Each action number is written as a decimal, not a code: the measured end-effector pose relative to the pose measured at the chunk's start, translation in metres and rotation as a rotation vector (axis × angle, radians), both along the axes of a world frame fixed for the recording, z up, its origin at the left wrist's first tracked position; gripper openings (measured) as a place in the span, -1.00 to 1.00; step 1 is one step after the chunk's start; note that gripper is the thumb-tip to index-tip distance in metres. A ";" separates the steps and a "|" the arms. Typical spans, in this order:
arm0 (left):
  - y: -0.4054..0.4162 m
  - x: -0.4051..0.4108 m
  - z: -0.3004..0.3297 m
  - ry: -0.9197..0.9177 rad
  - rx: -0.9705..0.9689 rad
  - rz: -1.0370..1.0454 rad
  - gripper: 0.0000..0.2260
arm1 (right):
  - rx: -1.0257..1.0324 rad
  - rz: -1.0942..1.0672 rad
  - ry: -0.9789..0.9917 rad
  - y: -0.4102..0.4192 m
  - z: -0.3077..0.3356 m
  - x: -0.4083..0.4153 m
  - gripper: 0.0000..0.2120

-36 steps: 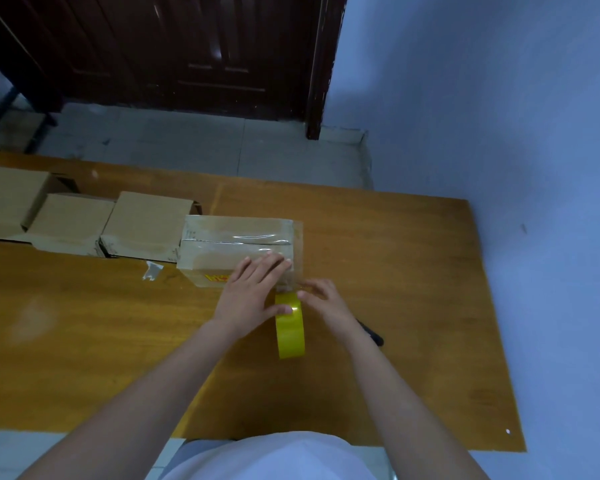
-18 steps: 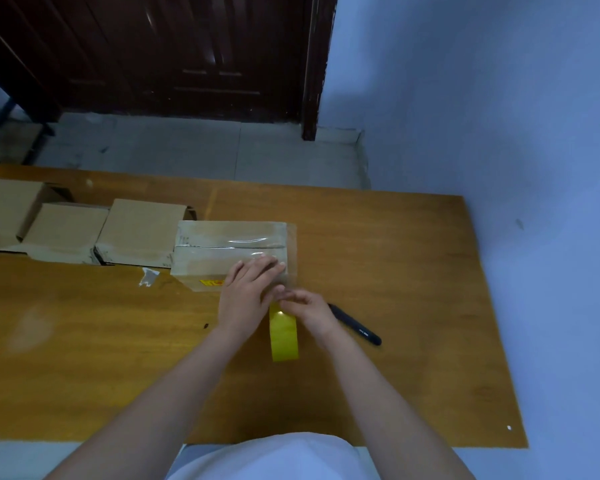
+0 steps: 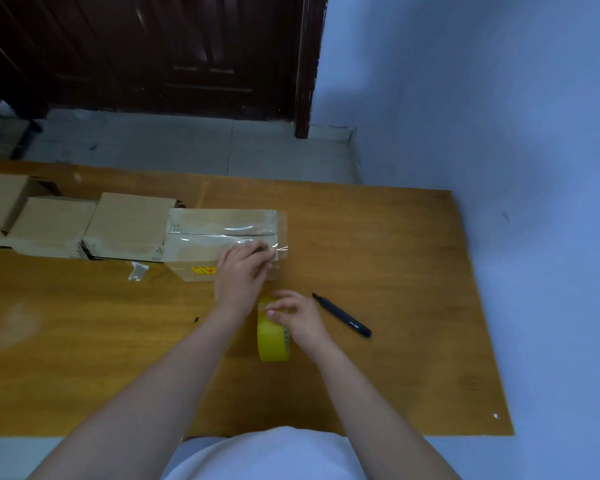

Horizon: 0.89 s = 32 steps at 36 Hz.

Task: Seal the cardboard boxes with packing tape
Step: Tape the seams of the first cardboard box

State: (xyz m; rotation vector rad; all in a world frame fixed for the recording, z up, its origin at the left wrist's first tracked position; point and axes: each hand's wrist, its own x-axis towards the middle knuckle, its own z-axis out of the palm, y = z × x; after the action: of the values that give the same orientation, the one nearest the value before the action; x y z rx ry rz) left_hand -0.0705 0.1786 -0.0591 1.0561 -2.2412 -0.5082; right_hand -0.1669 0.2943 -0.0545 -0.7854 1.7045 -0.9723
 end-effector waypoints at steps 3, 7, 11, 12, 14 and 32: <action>-0.004 0.001 -0.001 -0.012 -0.106 -0.070 -0.82 | -0.033 -0.078 -0.062 0.007 0.004 -0.002 -0.89; -0.010 0.002 -0.003 -0.101 -0.223 -0.146 -0.82 | -0.002 -0.079 -0.046 0.006 0.008 -0.013 -0.89; -0.016 0.002 -0.001 -0.138 -0.283 -0.173 -0.82 | 0.042 0.032 0.067 0.006 0.012 -0.019 -0.96; -0.017 0.002 0.000 -0.138 -0.284 -0.179 -0.82 | 0.073 0.060 0.085 0.007 0.013 -0.020 -0.96; -0.018 0.003 0.002 -0.144 -0.264 -0.195 -0.83 | 0.143 0.097 0.074 0.011 0.018 -0.022 -0.92; -0.040 0.000 0.022 -0.298 -0.070 -0.267 -0.46 | 0.671 0.060 0.247 -0.034 -0.029 -0.032 -0.79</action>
State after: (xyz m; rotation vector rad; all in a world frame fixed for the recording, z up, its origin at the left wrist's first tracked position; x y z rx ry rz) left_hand -0.0705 0.1387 -0.0368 0.8458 -2.6636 -0.3990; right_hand -0.1988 0.2607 -0.0834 -0.5104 2.0344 -0.2202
